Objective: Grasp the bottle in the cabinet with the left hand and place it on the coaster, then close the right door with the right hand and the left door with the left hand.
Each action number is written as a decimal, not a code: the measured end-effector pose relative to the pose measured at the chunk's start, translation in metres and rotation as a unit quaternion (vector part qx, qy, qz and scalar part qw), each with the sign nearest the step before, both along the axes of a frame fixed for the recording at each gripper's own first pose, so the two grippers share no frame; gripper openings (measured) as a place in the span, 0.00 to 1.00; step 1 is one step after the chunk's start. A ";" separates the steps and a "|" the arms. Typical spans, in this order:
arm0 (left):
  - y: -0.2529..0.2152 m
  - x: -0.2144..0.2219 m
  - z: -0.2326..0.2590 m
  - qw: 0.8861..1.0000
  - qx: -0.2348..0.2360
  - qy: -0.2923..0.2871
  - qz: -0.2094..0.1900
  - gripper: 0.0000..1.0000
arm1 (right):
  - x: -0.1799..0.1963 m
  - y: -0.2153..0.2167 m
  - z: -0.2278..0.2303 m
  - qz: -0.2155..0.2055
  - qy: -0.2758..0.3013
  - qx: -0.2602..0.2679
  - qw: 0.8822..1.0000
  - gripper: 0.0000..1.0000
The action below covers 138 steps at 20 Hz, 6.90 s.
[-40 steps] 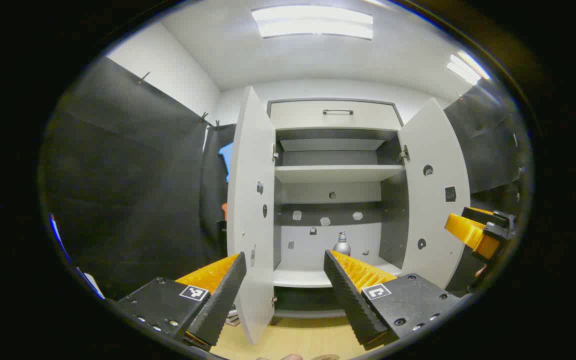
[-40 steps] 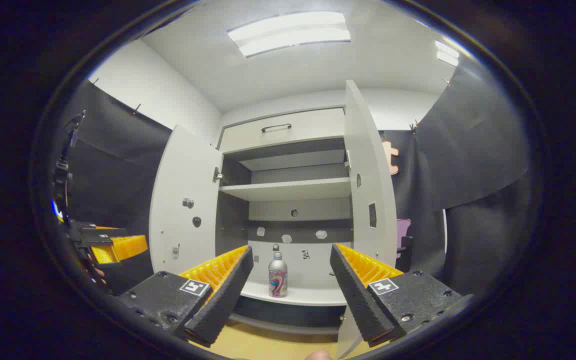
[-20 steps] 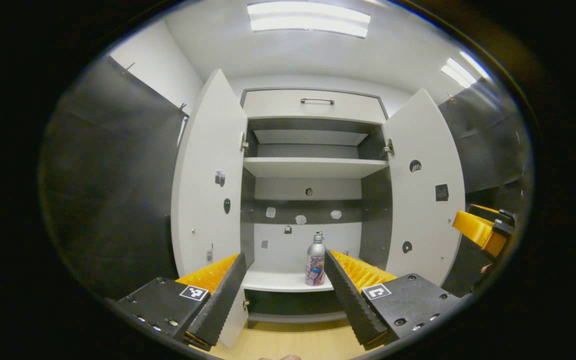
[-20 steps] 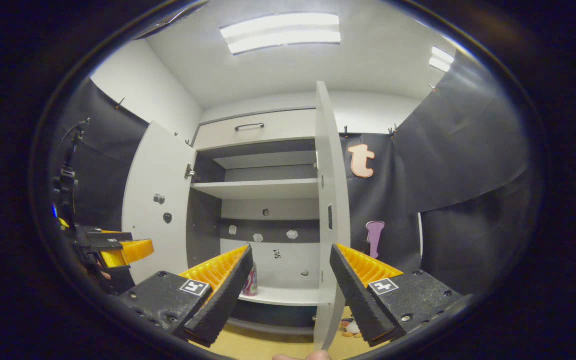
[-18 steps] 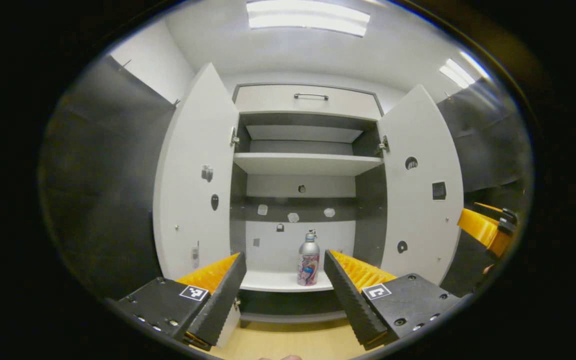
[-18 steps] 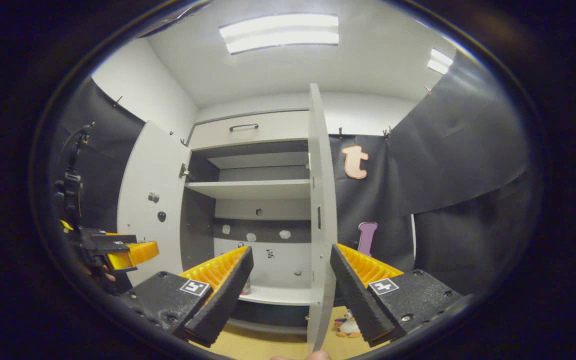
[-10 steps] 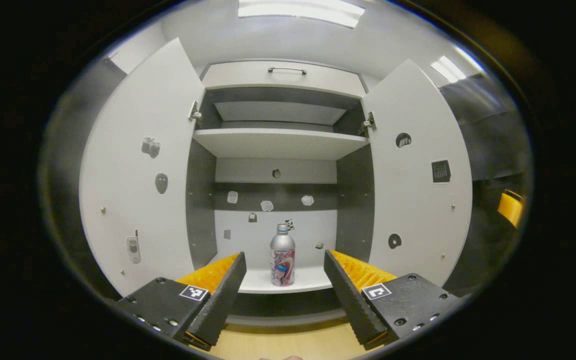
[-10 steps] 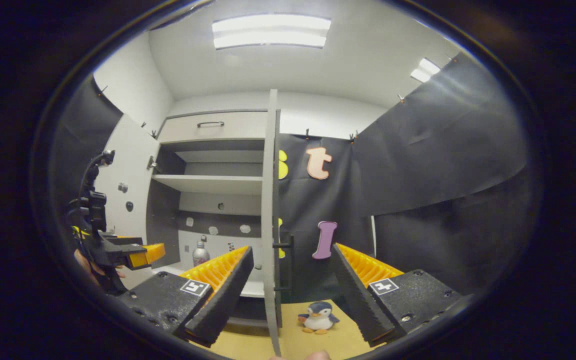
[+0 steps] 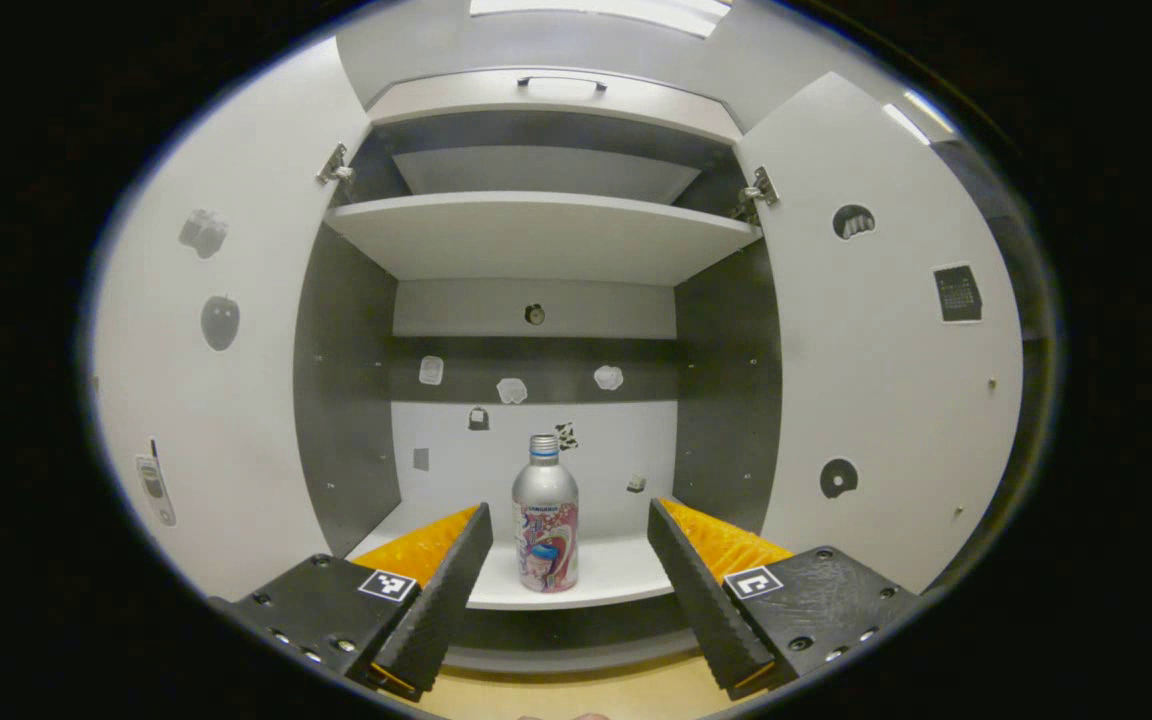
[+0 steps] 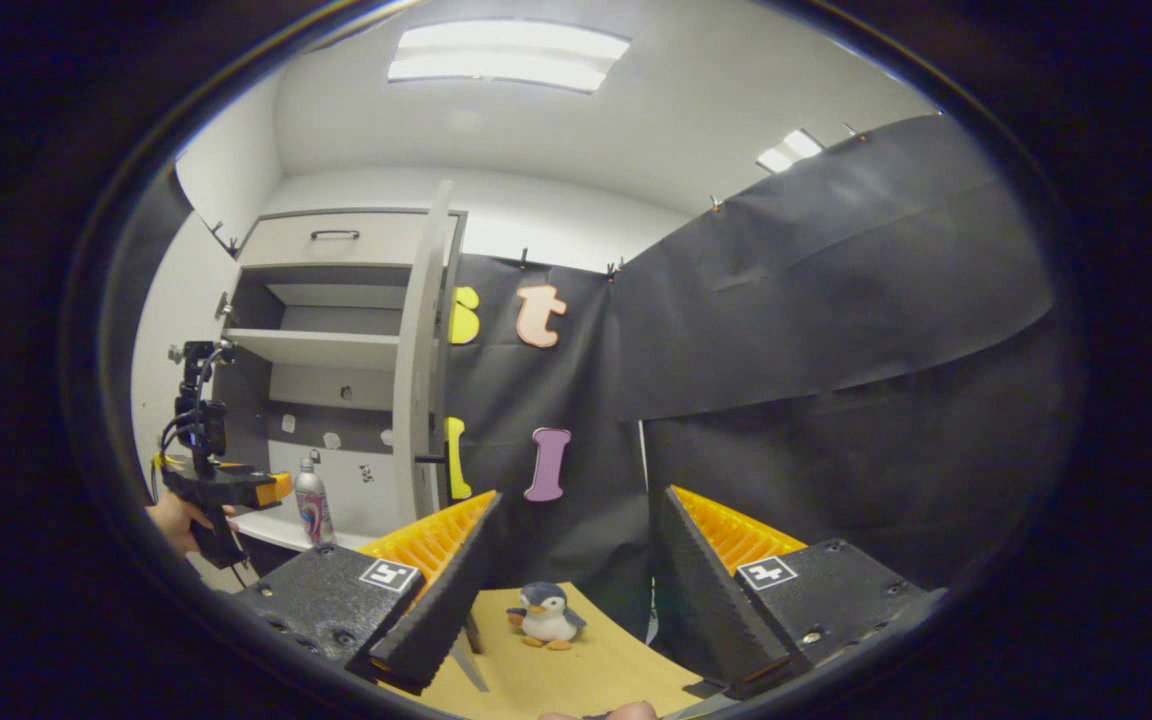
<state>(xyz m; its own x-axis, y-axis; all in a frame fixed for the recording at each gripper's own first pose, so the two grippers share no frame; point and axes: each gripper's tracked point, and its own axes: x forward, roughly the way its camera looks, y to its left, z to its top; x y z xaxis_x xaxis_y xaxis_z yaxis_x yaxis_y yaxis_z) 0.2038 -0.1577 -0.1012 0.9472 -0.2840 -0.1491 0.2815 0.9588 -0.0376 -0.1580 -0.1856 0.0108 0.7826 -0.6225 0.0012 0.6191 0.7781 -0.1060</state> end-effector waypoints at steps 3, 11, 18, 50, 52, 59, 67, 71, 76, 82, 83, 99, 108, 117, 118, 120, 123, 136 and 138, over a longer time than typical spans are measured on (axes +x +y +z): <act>-0.003 0.025 -0.015 1.000 0.007 0.010 0.006 0.96 | -0.010 -0.007 0.000 -0.018 0.000 0.000 1.000 1.00; -0.004 0.084 -0.063 0.998 0.035 0.032 0.042 0.96 | -0.018 -0.021 0.002 -0.038 -0.002 -0.005 0.999 1.00; -0.010 0.115 -0.094 0.996 0.053 0.060 0.037 0.96 | -0.021 -0.031 0.000 -0.058 -0.003 -0.006 0.998 1.00; 0.010 -0.029 -0.065 0.999 0.032 -0.012 0.029 0.78 | 0.039 -0.009 -0.045 0.062 0.043 0.056 0.996 1.00; 0.011 -0.044 -0.076 0.999 0.031 -0.007 0.023 0.78 | 0.047 -0.005 -0.056 0.075 0.052 0.066 0.994 1.00; 0.014 -0.103 -0.112 0.999 0.041 0.011 0.006 0.78 | 0.066 0.015 -0.080 0.116 0.069 0.092 0.987 1.00; 0.024 -0.152 -0.156 0.997 0.054 0.045 0.011 0.82 | 0.079 0.036 -0.091 0.150 0.088 0.091 0.981 1.00; 0.027 -0.166 -0.179 0.996 0.051 0.071 0.011 0.82 | 0.085 0.041 -0.097 0.158 0.094 0.094 0.978 1.00; 0.029 -0.182 -0.204 0.994 0.076 0.079 0.008 0.78 | 0.090 0.049 -0.107 0.165 0.107 0.096 0.976 1.00; 0.025 -0.207 -0.249 0.991 0.084 0.105 -0.009 0.78 | 0.091 0.065 -0.114 0.172 0.118 0.101 0.973 1.00; 0.024 -0.211 -0.259 0.990 0.080 0.112 -0.014 0.78 | 0.090 0.065 -0.119 0.168 0.128 0.100 0.972 1.00; 0.016 -0.228 -0.337 0.982 0.085 0.164 -0.046 0.78 | 0.088 0.069 -0.114 0.144 0.161 0.068 0.974 1.00; 0.031 -0.242 -0.344 0.974 0.092 0.204 -0.025 0.82 | 0.086 0.044 -0.107 0.133 0.155 0.057 0.977 1.00; 0.045 -0.245 -0.326 0.971 0.103 0.217 0.006 0.98 | 0.091 0.011 -0.107 0.129 0.140 0.067 0.979 1.00; 0.045 -0.244 -0.321 0.971 0.102 0.216 0.008 0.98 | 0.094 0.004 -0.103 0.127 0.131 0.067 0.981 1.00; 0.044 -0.247 -0.313 0.970 0.093 0.222 0.013 0.98 | 0.102 -0.011 -0.093 0.121 0.115 0.067 0.984 1.00; 0.043 -0.247 -0.294 0.972 0.090 0.216 0.017 0.98 | 0.115 -0.033 -0.082 0.113 0.092 0.068 0.987 1.00; 0.078 -0.231 -0.193 0.983 0.043 0.163 0.077 0.98 | 0.169 -0.043 -0.082 0.129 0.084 0.098 0.983 0.99; 0.094 -0.228 -0.179 0.982 0.035 0.158 0.095 0.98 | 0.168 -0.043 -0.081 0.130 0.087 0.099 0.983 0.94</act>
